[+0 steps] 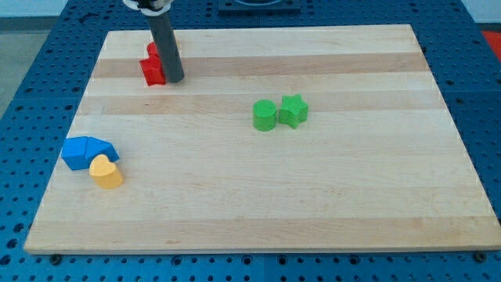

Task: Move your arm to the yellow hexagon

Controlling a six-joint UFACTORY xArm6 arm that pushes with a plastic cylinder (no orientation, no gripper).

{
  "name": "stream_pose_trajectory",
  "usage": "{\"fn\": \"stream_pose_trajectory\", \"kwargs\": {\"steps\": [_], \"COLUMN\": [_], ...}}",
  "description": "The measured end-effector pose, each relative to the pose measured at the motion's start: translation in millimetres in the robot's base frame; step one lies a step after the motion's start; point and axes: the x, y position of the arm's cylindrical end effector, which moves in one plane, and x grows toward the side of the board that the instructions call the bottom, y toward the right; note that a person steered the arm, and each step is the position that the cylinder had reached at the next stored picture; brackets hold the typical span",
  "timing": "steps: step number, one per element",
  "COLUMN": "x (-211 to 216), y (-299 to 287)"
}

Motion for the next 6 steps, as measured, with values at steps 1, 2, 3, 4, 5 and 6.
{"fn": "stream_pose_trajectory", "kwargs": {"steps": [1,2,3,4,5,6], "x": [1,-8,-27,-74,-112,-131], "y": [14,24,28,28,26,-9]}}
